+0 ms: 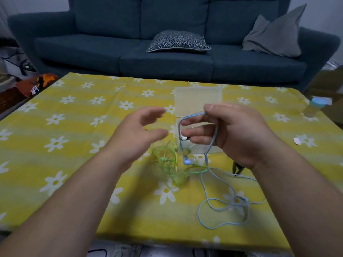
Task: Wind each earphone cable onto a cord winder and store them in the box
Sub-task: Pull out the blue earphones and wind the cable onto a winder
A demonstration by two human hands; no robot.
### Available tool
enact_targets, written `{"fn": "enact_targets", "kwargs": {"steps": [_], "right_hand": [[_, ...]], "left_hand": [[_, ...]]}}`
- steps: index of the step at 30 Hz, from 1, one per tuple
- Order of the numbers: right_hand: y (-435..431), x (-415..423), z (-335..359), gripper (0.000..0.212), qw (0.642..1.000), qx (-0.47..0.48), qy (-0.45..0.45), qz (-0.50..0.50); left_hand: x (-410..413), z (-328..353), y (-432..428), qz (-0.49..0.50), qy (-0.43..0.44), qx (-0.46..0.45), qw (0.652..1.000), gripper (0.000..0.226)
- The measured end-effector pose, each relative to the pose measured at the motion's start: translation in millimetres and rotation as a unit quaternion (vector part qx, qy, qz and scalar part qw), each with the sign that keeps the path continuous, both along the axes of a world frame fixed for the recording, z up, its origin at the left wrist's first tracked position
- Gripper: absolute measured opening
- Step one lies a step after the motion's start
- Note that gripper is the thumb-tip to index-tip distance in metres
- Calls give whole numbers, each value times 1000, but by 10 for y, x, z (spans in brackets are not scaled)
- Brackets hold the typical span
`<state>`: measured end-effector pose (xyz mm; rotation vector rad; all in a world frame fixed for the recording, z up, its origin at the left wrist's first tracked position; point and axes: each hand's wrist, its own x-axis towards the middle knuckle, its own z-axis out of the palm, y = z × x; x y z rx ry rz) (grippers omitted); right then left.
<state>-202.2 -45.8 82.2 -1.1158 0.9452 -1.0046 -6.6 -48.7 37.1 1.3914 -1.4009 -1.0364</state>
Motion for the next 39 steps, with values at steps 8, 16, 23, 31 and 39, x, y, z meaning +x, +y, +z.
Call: {"fn": "enact_targets", "kwargs": {"steps": [8, 16, 23, 31, 39], "right_hand": [[-16, -114, 107, 40, 993, -27, -81, -76], [-136, -223, 6, 38, 968, 29, -113, -222], [-150, -237, -31, 39, 950, 53, -118, -285], [-133, -133, -77, 37, 979, 40, 3, -202], [-16, -144, -14, 33, 985, -13, 167, -37]], "left_hand": [[-130, -112, 25, -34, -134, -37, 990, 6], [-63, -69, 35, -11, -85, -39, 996, 19], [-1, -102, -10, 37, 39, 30, 998, 16], [70, -140, -62, 122, -80, 22, 989, 39], [-25, -50, -1, -44, -94, -43, 994, 56]]}}
